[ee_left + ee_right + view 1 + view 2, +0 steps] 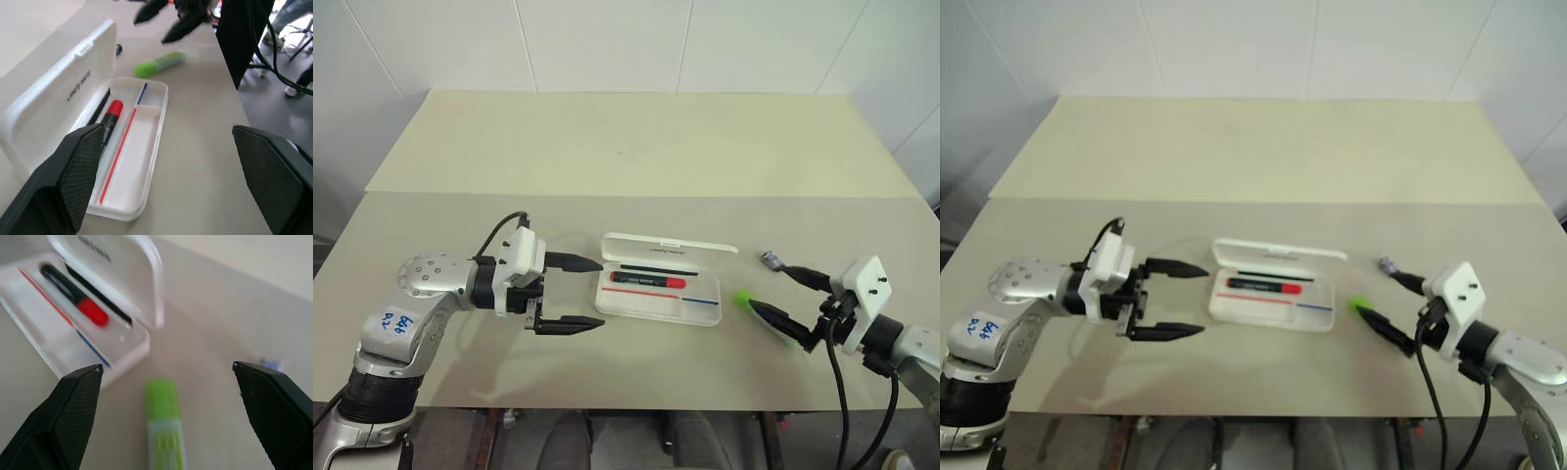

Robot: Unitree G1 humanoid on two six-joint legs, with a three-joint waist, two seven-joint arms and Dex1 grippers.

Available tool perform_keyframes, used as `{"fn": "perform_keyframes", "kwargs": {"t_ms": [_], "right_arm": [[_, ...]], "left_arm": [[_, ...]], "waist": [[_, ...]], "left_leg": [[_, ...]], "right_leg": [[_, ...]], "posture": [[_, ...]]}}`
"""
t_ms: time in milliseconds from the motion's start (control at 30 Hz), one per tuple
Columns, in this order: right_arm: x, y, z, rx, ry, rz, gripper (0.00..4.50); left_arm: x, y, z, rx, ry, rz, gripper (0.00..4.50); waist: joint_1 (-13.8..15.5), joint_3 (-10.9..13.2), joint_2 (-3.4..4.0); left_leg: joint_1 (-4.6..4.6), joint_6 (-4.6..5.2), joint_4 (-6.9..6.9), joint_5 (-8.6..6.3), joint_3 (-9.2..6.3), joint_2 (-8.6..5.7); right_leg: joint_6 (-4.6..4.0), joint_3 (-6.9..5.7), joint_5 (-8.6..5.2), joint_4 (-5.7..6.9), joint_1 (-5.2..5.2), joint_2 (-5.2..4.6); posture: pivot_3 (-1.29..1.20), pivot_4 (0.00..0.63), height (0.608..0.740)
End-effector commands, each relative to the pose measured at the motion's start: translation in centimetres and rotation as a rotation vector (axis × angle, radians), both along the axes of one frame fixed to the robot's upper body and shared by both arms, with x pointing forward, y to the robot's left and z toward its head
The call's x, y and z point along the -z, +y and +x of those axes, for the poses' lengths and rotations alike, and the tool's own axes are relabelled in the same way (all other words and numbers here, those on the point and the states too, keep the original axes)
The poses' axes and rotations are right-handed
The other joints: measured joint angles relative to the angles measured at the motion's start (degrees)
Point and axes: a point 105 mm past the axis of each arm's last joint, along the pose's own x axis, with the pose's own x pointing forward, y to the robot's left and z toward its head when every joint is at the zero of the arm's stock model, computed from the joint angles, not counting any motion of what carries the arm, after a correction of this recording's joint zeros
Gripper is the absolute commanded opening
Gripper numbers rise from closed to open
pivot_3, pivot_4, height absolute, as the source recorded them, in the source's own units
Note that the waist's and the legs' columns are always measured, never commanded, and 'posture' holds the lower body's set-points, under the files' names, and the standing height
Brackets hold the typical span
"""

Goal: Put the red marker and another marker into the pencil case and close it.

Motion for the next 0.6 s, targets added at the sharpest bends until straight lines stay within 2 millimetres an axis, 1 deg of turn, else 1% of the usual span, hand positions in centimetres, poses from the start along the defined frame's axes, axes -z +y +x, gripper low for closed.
{"fn": "perform_keyframes", "kwargs": {"t_ms": [33, 167, 367, 467, 533, 600], "right_arm": [[0.7, -1.1, -0.5, 0.008, -0.002, -0.004, 4.5], [2.2, -2.3, -0.7, -0.03, 0.034, -0.038, 4.5], [3.6, -4.3, -0.3, -0.043, 0.088, -0.045, 4.5], [4.2, -4.7, -0.2, -0.042, 0.111, -0.039, 4.5], [4.6, -4.7, -0.2, -0.044, 0.121, -0.027, 4.09], [4.9, -4.5, -0.3, -0.048, 0.129, -0.019, 3.57]], "left_arm": [[-1.3, -0.3, -1.0, 0.036, -0.052, -0.034, 4.46], [-1.1, -0.3, -1.1, 0.052, -0.041, -0.03, 4.46], [-1.5, -0.5, -0.9, 0.068, -0.05, -0.029, 4.46], [-1.6, -0.4, -0.8, 0.07, -0.055, -0.024, 4.46], [-1.7, -0.2, -0.8, 0.071, -0.055, -0.02, 4.5], [-1.8, 0.0, -0.8, 0.069, -0.055, -0.016, 4.5]], "waist": [[0.0, 0.0, 0.0], [-0.3, 0.0, -0.01], [-1.1, 0.0, -0.02], [-1.2, 0.0, -0.02], [-1.2, 0.0, -0.02], [-1.2, 0.0, -0.02]], "left_leg": [[-0.01, 0.0, -0.01, 0.0, 0.02, 0.0], [0.0, 0.08, -0.02, -0.04, 0.09, 0.0], [0.03, 0.08, 0.0, -0.04, 0.12, 0.0], [0.04, 0.08, -0.01, -0.04, 0.14, 0.0], [0.06, 0.08, -0.02, -0.04, 0.15, 0.0], [0.06, 0.08, -0.02, -0.04, 0.16, 0.0]], "right_leg": [[0.01, 0.03, 0.01, -0.04, 0.0, 0.0], [0.03, 0.09, 0.02, -0.07, 0.01, 0.01], [0.04, 0.12, 0.05, -0.05, 0.01, 0.03], [0.04, 0.17, 0.06, -0.03, 0.01, 0.05], [0.05, 0.19, 0.06, -0.01, 0.01, 0.06], [0.05, 0.22, 0.06, 0.0, 0.01, 0.07]], "posture": [[0.0, 0.15, 0.74], [0.0, 0.15, 0.74], [0.0, 0.15, 0.74], [0.0, 0.15, 0.74], [0.0, 0.15, 0.74], [0.0, 0.15, 0.74]]}}
